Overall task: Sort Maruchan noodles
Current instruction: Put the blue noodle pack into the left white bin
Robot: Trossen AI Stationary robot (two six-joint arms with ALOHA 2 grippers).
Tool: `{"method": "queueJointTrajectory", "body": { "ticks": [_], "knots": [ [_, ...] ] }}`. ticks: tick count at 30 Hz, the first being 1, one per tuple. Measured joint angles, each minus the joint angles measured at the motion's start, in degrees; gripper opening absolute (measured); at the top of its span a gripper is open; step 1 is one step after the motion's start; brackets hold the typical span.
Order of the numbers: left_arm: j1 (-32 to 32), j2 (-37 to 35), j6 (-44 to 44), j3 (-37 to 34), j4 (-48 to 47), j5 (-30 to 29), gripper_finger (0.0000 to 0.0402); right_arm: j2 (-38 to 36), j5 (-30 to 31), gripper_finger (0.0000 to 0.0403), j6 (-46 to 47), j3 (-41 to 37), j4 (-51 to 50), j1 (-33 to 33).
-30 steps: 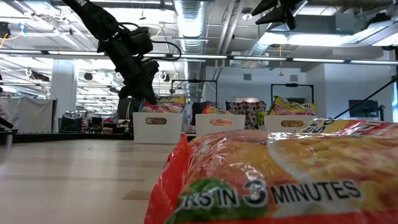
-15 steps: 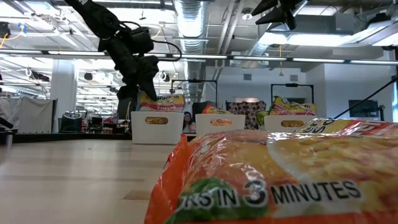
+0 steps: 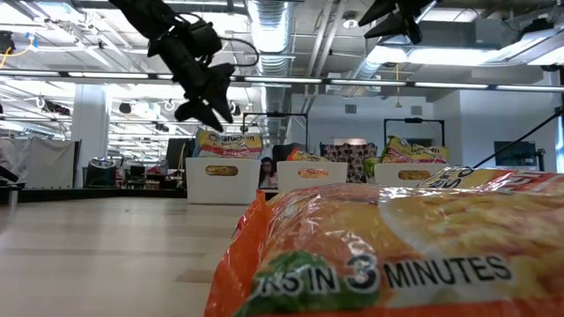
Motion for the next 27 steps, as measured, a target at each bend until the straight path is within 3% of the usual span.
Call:
{"method": "queueJointTrajectory", "body": {
  "ticks": [5,16,23,27],
  "knots": [
    [-1.1,0.0,-2.6,0.7,4.9,2.5,0.0174,0.0,0.0,0.0175,0.0,0.0,-0.8,0.0],
    [-5.6,6.0,-4.6,0.7,5.3,-1.0,0.0174,0.0,0.0,0.0175,-0.2,0.0,-1.0,0.0],
    [-7.2,7.3,-6.9,0.7,4.7,2.9,0.0174,0.0,0.0,0.0175,-0.2,0.0,-1.0,0.0],
    [-7.9,7.3,-6.6,0.7,4.3,1.6,0.0174,0.0,0.0,0.0175,-1.5,0.0,-1.0,0.0]
  ]
}}
